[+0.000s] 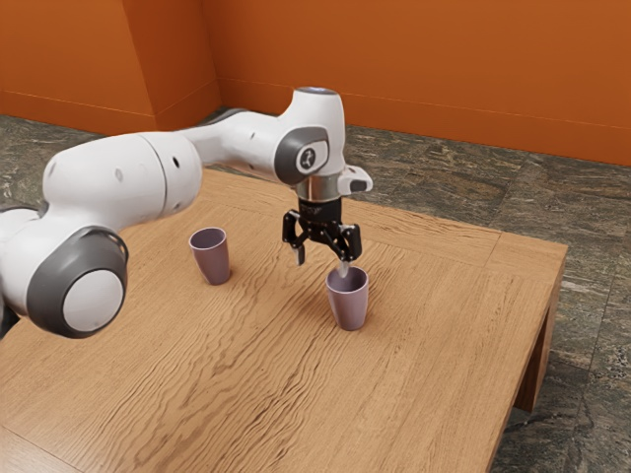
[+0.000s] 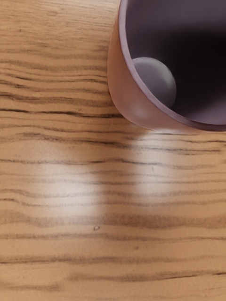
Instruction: Place the right cup onto the left cup
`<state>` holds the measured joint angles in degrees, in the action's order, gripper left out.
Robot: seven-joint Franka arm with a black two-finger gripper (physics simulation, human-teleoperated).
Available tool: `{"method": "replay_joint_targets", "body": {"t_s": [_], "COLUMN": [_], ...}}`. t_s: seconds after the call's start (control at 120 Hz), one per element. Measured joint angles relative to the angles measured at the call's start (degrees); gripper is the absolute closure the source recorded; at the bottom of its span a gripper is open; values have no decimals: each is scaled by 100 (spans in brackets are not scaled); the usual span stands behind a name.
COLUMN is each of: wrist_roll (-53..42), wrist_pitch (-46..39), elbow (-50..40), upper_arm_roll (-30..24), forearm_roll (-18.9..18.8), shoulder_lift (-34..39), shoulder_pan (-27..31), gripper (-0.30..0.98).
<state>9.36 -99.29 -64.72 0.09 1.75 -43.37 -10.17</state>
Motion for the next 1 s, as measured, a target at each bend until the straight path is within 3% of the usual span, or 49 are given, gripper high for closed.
{"method": "replay_joint_targets", "body": {"t_s": [0.508,1.0], "wrist_roll": [28,59], "wrist_pitch": [-136,-166], "elbow": [59,49], "upper_arm_roll": [-5,-1], "forearm_roll": [69,73], "shoulder_lift": [-279,-309], "shoulder_pan": [2,-32], "gripper": [1,38]}}
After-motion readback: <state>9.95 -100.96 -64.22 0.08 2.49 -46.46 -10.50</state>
